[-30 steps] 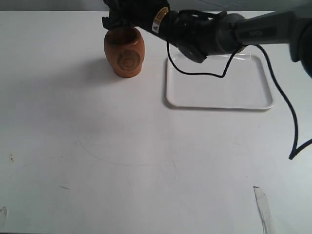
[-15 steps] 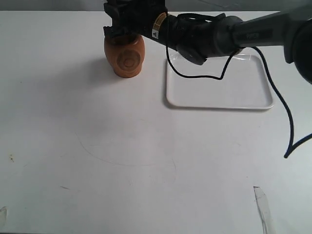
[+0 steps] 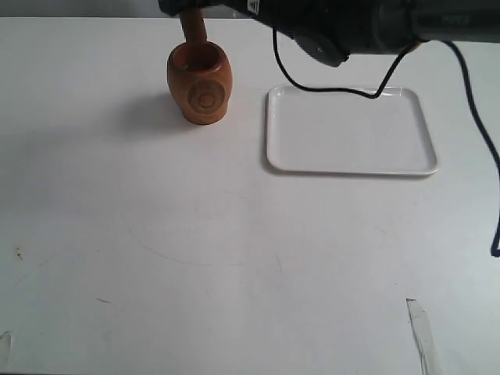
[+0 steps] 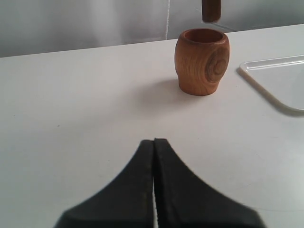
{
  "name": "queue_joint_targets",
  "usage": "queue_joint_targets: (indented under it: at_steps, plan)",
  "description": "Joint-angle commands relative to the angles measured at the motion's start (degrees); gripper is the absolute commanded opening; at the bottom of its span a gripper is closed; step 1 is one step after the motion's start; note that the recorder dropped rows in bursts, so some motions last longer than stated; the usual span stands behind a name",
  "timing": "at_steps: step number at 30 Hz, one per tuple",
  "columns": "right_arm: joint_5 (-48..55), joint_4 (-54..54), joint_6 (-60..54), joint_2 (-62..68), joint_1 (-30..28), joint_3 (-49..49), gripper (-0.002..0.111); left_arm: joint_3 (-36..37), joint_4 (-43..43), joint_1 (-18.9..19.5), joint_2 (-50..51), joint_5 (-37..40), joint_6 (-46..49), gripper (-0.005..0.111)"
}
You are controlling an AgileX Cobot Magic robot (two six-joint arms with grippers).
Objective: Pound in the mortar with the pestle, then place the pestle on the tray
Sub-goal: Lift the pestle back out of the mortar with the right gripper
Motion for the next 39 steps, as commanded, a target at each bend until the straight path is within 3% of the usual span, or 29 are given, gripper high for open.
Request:
queue_joint_targets:
  at_steps: [1, 7, 21, 39]
  plan:
    - [0.88, -0.14, 2.39, 6.27, -0.01, 0.12, 0.000, 0.03, -0.42, -0.44, -0.07, -0.17, -0.47, 0.000]
    - [0.78, -0.14, 4.17, 10.17, -0.01, 0.12, 0.000, 0.03, -0.42, -0.44, -0.07, -0.17, -0.47, 0.000]
    - [-4.67, -0.14, 2.58, -4.12, -0.01, 0.12, 0.000, 0.03, -0.42, -0.44, -0.07, -0.17, -0.47, 0.000]
    - [0.84, -1.60, 7.11, 9.48, -0.01, 0.12, 0.000, 0.03, -0.42, -0.44, -0.07, -0.17, -0.47, 0.000]
